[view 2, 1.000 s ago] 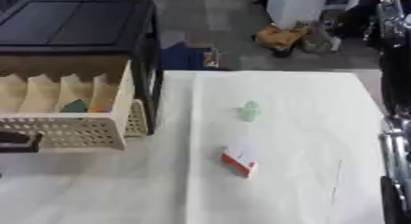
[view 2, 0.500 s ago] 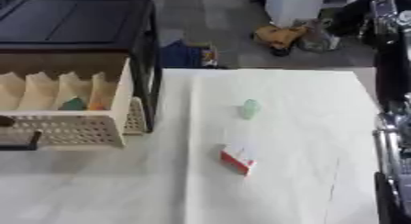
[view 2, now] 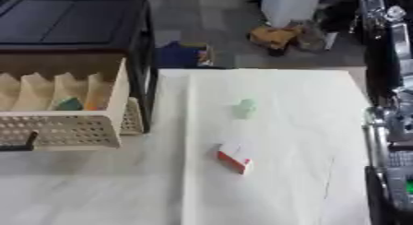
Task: Pick up objects from table and place into drawer.
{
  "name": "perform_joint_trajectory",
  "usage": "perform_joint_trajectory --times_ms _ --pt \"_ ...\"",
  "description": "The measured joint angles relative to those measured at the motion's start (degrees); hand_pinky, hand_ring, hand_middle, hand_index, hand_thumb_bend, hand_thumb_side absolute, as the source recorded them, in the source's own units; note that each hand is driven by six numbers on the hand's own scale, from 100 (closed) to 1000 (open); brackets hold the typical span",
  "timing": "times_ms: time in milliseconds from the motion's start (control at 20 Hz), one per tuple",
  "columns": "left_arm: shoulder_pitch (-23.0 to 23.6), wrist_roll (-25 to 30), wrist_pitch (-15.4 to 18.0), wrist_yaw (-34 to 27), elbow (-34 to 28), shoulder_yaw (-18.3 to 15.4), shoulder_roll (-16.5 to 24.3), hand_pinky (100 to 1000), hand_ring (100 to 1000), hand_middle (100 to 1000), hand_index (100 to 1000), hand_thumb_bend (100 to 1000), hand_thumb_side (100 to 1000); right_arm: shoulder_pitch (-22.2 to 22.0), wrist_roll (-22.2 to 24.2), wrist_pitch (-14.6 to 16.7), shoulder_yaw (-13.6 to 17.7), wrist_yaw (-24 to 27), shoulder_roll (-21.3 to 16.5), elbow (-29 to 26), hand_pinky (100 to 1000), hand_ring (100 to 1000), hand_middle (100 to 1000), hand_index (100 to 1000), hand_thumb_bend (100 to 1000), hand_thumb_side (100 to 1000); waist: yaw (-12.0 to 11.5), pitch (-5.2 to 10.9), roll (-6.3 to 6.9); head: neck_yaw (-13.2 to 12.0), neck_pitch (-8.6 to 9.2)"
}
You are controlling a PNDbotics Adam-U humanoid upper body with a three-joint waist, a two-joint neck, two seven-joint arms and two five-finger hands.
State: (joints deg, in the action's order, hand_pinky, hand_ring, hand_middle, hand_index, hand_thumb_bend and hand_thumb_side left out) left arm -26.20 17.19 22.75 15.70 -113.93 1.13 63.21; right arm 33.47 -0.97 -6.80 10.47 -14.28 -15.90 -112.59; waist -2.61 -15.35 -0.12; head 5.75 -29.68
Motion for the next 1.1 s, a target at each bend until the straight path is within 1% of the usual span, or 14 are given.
perform_joint_trajectory --times_ms 100,200,400,500,550,700,800,850,900,1000,1050,1100 --pt "-0.7 -1.5 0.2 -3.8 0.0 -1.3 -0.7 100 100 100 855 100 1000 0.3 -0.2 0.0 -0.2 -0.3 0.0 0.0 635 573 552 869 101 1000 -0.3 0.23 0.01 0.4 -0.03" --pt "-1.2 -4.2 -0.9 -8.4 0.0 -2.4 -1.4 100 100 100 848 100 1000 0.4 -0.4 0.0 -0.3 -0.5 0.0 0.0 635 574 553 869 104 1000 -0.5 0.36 0.01 0.7 -0.03" --pt "-1.9 -13.5 -4.1 -18.5 0.0 -3.6 -2.7 100 100 100 841 100 1000 1.3 -0.9 -0.2 -0.7 -1.3 0.0 0.4 637 581 556 866 123 1000 -0.6 0.53 -0.03 1.1 -0.03" --pt "-2.3 -18.9 -4.9 -23.3 0.0 -3.8 -3.4 100 100 100 850 141 997 2.0 -1.5 -0.4 -1.0 -2.0 0.0 0.8 638 584 558 864 136 1000 -0.6 0.55 -0.04 1.2 -0.03" --pt "-2.6 -21.5 -4.9 -25.7 0.0 -3.8 -3.8 100 100 100 856 164 983 2.4 -1.9 -0.5 -1.1 -2.5 -0.1 1.1 639 587 559 863 148 1000 -0.6 0.56 -0.06 1.3 -0.03" --pt "-2.6 -28.3 -3.9 -31.6 0.0 -3.8 -4.8 100 100 100 870 187 961 4.0 -3.1 -1.0 -1.8 -4.7 -0.5 2.3 641 600 566 858 194 1000 -0.6 0.72 -0.15 1.5 -0.04" --pt "-2.5 -31.4 -3.0 -34.3 0.0 -3.7 -5.4 100 100 100 887 162 944 5.3 -4.1 -1.2 -2.5 -6.9 -0.7 3.5 648 611 573 853 253 1000 -0.7 0.86 -0.23 1.5 -0.04" --pt "-2.5 -32.5 -2.5 -35.3 0.0 -3.6 -5.7 100 100 109 889 162 943 6.1 -4.5 -1.3 -2.9 -8.2 -1.0 4.2 649 612 574 853 259 1000 -0.9 0.88 -0.26 1.6 -0.06" --pt "-2.3 -33.3 -2.0 -36.1 0.0 -3.4 -6.1 100 100 158 893 139 945 7.0 -4.9 -1.3 -3.3 -9.6 -1.1 5.0 654 621 581 849 305 1000 -0.9 0.89 -0.29 1.7 -0.15" --pt "-1.9 -34.3 -1.2 -37.3 0.0 -3.3 -6.9 100 106 256 893 113 957 8.7 -5.5 -1.4 -4.2 -12.6 -1.5 6.8 664 634 592 847 368 1000 -0.9 0.97 -0.38 1.9 -0.44" --pt "-1.5 -34.6 -0.9 -37.7 0.0 -3.2 -7.4 115 166 308 893 104 965 9.6 -5.8 -1.5 -4.7 -14.2 -1.7 7.9 669 641 599 846 387 1000 -1.0 1.05 -0.4 2.0 -0.51" --pt "-1.2 -34.9 -0.6 -38.1 0.0 -3.1 -7.9 147 204 339 890 100 968 10.5 -5.9 -1.6 -5.1 -15.9 -2.0 9.1 674 648 605 846 381 1000 -1.0 1.15 -0.41 2.0 -0.55"
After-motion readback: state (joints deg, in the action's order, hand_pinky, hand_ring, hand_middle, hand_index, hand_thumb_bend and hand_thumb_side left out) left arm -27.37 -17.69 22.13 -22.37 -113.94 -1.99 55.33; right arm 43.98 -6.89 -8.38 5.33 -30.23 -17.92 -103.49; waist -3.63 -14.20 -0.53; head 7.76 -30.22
